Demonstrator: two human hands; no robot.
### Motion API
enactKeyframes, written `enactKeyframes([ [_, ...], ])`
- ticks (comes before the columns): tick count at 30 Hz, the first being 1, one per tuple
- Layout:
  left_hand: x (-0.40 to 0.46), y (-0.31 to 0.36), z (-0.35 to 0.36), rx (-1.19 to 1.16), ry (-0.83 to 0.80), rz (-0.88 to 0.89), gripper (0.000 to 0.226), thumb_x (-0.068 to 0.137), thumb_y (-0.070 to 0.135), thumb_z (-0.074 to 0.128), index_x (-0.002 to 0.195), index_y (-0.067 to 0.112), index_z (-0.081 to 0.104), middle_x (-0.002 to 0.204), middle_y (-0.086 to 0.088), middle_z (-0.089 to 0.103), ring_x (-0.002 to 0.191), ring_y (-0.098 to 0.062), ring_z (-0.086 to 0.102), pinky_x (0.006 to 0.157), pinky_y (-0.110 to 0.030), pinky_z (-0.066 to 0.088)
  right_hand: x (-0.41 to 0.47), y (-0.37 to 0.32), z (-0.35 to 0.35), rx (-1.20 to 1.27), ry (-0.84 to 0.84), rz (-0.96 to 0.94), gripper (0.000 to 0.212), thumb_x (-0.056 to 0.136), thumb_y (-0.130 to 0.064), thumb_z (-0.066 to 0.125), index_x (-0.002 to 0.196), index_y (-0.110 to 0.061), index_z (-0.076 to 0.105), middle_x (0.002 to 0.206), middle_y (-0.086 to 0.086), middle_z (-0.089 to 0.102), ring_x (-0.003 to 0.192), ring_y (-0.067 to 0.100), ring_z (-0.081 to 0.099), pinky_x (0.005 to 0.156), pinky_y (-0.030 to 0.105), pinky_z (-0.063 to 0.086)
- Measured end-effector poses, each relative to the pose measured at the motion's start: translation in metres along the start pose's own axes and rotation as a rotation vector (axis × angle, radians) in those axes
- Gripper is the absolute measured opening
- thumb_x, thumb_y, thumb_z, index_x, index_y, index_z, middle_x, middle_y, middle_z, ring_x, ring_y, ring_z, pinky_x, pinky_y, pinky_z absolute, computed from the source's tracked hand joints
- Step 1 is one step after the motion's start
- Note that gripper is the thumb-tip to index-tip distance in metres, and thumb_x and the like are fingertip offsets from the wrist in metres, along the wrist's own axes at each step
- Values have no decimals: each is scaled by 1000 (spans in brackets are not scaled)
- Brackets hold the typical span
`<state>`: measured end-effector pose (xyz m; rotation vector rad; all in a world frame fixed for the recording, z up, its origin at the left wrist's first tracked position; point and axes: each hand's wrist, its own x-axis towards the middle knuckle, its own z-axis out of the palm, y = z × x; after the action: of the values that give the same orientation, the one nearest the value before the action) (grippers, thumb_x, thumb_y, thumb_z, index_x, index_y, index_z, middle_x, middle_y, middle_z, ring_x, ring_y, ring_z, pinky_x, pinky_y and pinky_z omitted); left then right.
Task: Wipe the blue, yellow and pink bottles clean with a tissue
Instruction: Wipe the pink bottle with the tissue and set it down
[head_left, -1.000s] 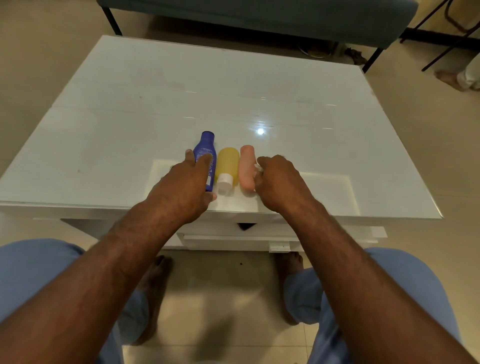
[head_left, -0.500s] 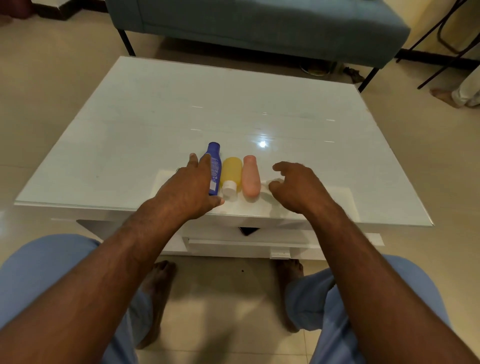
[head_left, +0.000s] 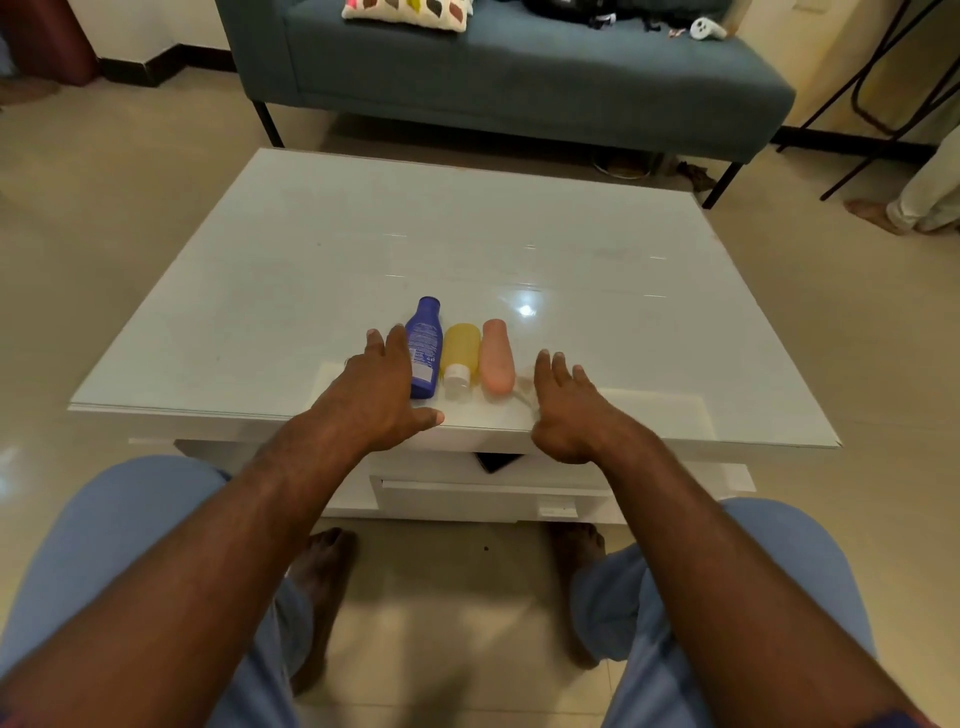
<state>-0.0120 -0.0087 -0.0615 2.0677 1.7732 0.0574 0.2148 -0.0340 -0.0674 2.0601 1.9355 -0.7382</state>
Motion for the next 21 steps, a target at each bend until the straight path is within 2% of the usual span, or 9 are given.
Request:
enactKeyframes([
  [3, 1, -2, -2, -15, 4, 3, 119, 76, 52, 81, 158, 12, 5, 166, -15, 17, 145, -35, 35, 110, -44, 40, -4, 2, -11, 87, 94, 8, 95, 100, -9, 51, 165, -15, -18, 176, 14, -16, 164, 36, -3, 133, 47, 12],
  [5, 1, -3, -4, -18, 1, -1, 120, 75, 52, 81, 158, 12, 5, 166, -15, 17, 145, -35, 34, 110, -44, 40, -7, 5, -17, 139, 166, 23, 91, 101, -12, 53, 167, -15, -9, 177, 14, -5, 163, 36, 8, 130, 46, 19],
  [7, 0, -4, -4, -21, 11, 1, 119, 75, 52, 81, 158, 12, 6, 165, -15, 17, 145, -35, 35, 110, -44, 40, -9, 9, -20, 188, 324, 38, 78, 100, -13, 54, 167, -14, 15, 172, 15, 25, 156, 36, 32, 123, 41, 32],
  [9, 1, -5, -3, -25, 22, 10, 118, 76, 52, 81, 157, 12, 7, 165, -15, 19, 145, -35, 35, 110, -44, 41, -10, 12, -19, 215, 526, 21, 55, 100, -14, 55, 154, -17, 50, 152, 12, 58, 139, 32, 55, 112, 37, 44],
  [10, 1, -6, -3, -24, 25, 13, 117, 76, 52, 81, 158, 12, 7, 165, -15, 20, 145, -35, 35, 110, -44, 41, -10, 11, -17, 223, 573, 5, 43, 100, -14, 57, 143, -19, 65, 140, 10, 69, 129, 30, 63, 107, 37, 49],
  [12, 2, -6, -2, -30, 32, 13, 116, 76, 52, 80, 158, 12, 8, 165, -14, 21, 143, -35, 37, 108, -44, 42, -7, 7, -11, 170, 516, -13, 27, 98, -13, 64, 120, -17, 80, 117, 9, 79, 109, 29, 72, 95, 35, 57],
  [15, 2, -6, 0, -33, 50, 13, 114, 76, 52, 80, 157, 13, 9, 164, -13, 23, 142, -34, 39, 105, -42, 45, 0, 0, 1, -34, 390, -1, 23, 94, -5, 65, 111, -10, 80, 106, 11, 77, 97, 29, 72, 86, 36, 60],
  [17, 3, -6, 1, -29, 53, 16, 113, 77, 54, 79, 157, 14, 9, 165, -12, 22, 143, -34, 38, 106, -42, 44, 5, 0, 5, -85, 409, -15, 26, 91, 2, 62, 109, -8, 78, 106, 12, 75, 97, 30, 71, 85, 36, 60],
  [21, 2, -6, -1, -22, 66, 7, 111, 79, 54, 77, 157, 14, 10, 165, -12, 22, 144, -34, 37, 106, -42, 43, 8, 1, 6, -134, 431, -35, 26, 89, 3, 61, 106, -9, 77, 108, 11, 73, 97, 29, 69, 82, 35, 56],
])
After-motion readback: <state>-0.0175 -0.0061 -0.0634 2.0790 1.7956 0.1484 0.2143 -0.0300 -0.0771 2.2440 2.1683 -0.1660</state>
